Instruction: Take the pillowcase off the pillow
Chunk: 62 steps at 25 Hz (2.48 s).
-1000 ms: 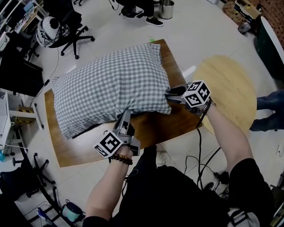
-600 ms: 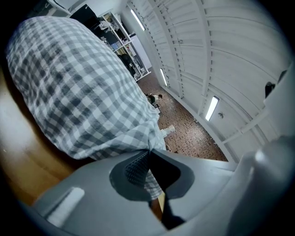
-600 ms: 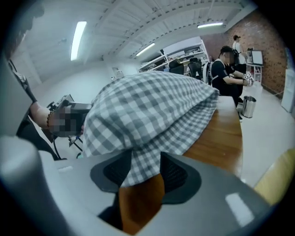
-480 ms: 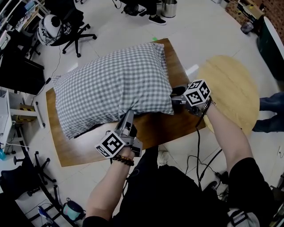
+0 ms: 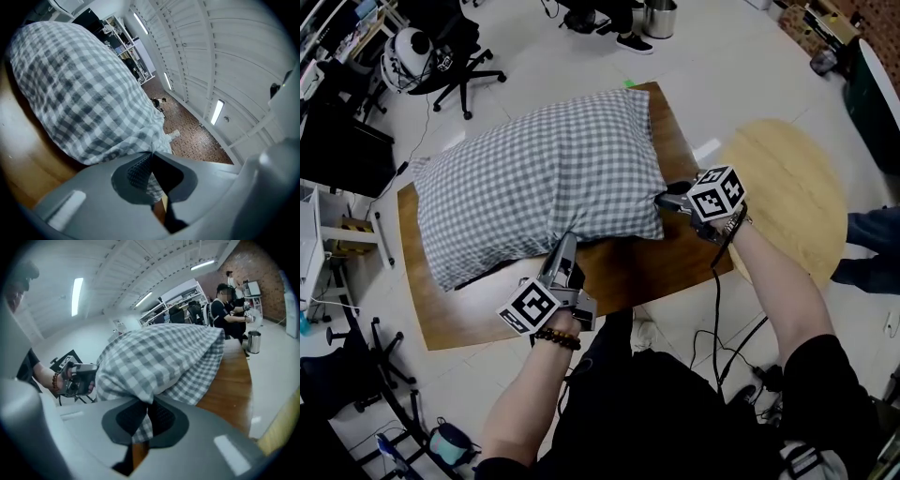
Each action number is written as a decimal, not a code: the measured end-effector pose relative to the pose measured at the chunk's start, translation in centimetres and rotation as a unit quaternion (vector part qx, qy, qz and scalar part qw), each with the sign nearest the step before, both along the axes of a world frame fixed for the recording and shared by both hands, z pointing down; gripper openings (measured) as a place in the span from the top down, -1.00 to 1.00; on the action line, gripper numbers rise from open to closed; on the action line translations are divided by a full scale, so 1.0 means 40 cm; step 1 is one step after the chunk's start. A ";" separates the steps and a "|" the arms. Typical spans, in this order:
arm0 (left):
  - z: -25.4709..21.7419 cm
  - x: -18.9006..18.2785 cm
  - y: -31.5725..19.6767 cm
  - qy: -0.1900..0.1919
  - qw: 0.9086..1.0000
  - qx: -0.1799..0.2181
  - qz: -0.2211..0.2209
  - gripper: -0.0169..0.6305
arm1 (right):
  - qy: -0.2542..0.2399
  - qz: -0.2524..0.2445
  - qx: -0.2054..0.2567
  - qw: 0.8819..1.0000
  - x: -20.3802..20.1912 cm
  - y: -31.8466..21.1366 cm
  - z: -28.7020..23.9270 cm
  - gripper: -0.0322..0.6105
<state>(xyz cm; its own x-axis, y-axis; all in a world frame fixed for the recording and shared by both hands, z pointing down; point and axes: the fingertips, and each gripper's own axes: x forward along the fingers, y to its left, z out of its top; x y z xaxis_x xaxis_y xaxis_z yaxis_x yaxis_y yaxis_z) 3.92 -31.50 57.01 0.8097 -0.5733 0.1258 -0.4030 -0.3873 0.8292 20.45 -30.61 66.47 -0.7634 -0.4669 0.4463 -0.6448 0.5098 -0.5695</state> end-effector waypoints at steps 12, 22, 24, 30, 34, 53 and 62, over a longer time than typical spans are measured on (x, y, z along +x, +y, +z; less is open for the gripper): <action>0.009 -0.135 0.007 0.003 0.997 0.003 -0.081 0.94 | 0.129 0.072 0.049 0.988 0.149 0.059 -0.037 0.88; 0.035 -0.195 0.028 -0.001 0.995 -0.007 -0.101 0.94 | 0.171 0.110 0.011 0.979 0.226 0.132 0.004 0.88; 0.040 -0.188 0.043 0.000 0.996 -0.016 -0.092 0.93 | 0.174 0.096 0.007 0.980 0.191 0.149 0.020 0.87; 0.024 -0.116 0.137 0.001 1.000 -0.025 -0.016 0.71 | 0.181 0.051 -0.001 0.982 0.143 0.212 0.040 0.58; -0.005 -0.094 0.208 0.005 1.000 -0.023 0.017 0.55 | 0.177 0.041 -0.006 0.983 0.156 0.273 0.021 0.46; -0.291 0.034 0.259 -0.136 0.974 0.127 0.133 0.37 | 0.131 0.106 0.055 0.984 0.223 0.290 -0.153 0.45; -0.377 0.159 0.014 -0.266 0.917 0.173 0.240 0.26 | 0.093 0.114 0.022 0.989 0.288 0.163 -0.146 0.44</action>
